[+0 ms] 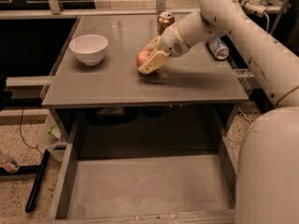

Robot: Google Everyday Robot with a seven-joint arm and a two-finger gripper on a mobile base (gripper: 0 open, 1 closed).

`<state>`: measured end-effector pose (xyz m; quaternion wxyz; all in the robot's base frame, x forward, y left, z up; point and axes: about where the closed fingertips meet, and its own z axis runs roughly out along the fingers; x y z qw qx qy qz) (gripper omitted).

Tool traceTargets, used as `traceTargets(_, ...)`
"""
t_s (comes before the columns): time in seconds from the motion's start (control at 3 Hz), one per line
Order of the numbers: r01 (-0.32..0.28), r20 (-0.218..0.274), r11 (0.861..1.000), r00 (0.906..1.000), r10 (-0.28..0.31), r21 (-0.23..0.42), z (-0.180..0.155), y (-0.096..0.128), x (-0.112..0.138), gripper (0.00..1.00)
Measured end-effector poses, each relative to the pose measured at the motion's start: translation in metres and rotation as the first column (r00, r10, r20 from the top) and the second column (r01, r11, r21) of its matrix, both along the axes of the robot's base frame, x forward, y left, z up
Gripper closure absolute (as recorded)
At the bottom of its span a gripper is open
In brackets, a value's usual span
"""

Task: Place apple into top drawer

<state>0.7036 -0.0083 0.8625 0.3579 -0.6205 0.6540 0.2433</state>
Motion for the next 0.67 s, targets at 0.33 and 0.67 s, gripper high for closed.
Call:
traceTargets(0.33, -0.009, 0.019, 1.0, 0.9998, 0.008, 0.029, 0.006, -0.003, -0.016, 1.0)
traceTargets(0.67, 0.0, 0.07, 0.996, 0.9975, -0.006, 0.087, 0.02, -0.021, -0.05, 1.0)
